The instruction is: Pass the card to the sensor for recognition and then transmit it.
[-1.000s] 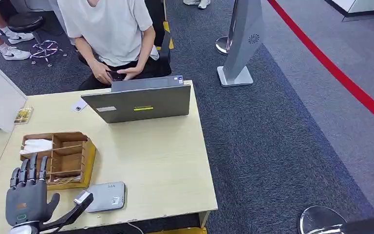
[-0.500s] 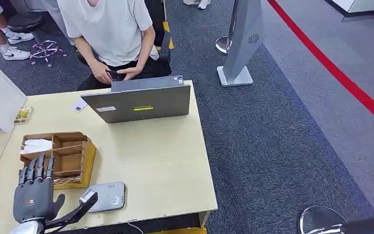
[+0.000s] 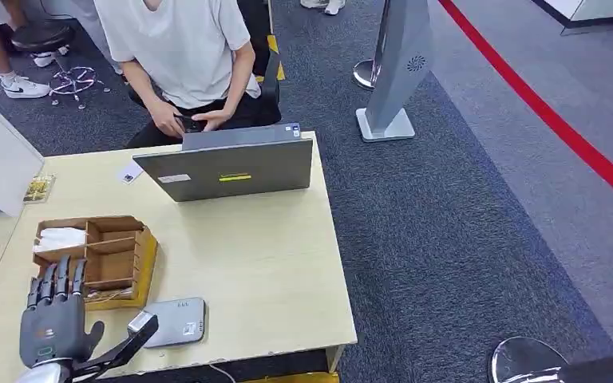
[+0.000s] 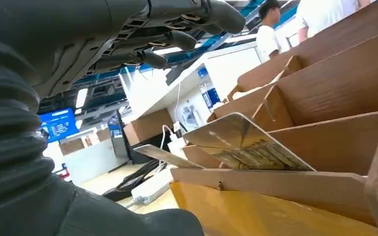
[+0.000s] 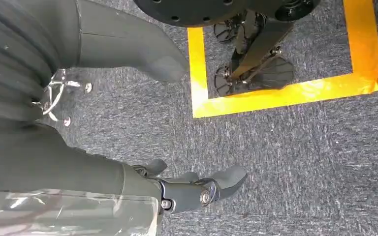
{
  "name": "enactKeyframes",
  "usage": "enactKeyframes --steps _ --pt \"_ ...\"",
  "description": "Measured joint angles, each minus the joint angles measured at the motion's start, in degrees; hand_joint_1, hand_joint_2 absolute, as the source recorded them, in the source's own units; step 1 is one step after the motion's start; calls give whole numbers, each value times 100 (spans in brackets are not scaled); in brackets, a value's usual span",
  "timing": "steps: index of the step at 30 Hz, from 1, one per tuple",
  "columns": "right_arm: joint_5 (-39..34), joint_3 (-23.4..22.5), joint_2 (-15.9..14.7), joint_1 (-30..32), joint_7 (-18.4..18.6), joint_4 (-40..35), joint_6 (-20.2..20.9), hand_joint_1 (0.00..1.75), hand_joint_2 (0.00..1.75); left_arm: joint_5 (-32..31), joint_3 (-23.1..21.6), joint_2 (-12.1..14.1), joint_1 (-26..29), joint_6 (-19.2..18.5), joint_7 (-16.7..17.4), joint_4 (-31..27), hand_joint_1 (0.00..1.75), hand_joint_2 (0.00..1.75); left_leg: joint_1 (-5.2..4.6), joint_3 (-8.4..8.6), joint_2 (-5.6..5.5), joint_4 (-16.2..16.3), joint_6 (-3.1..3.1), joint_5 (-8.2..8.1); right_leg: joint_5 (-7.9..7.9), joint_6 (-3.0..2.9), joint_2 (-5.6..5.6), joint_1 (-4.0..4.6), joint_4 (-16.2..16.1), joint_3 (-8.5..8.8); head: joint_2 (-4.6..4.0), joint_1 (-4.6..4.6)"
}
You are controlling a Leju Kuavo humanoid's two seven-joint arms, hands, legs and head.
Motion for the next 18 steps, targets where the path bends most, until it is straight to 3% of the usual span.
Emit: enactKeyframes --steps 17,18 --pt "63 4 0 1 9 -17 2 0 175 11 50 2 -6 -33 0 0 2 175 0 1 0 0 0 0 0 0 0 0 0 -1 0 0" --pt "63 4 0 1 9 -20 2 0 175 11 52 4 -6 -33 0 0 175 175 0 1 0 0 0 0 0 0 0 0 0 -1 0 0"
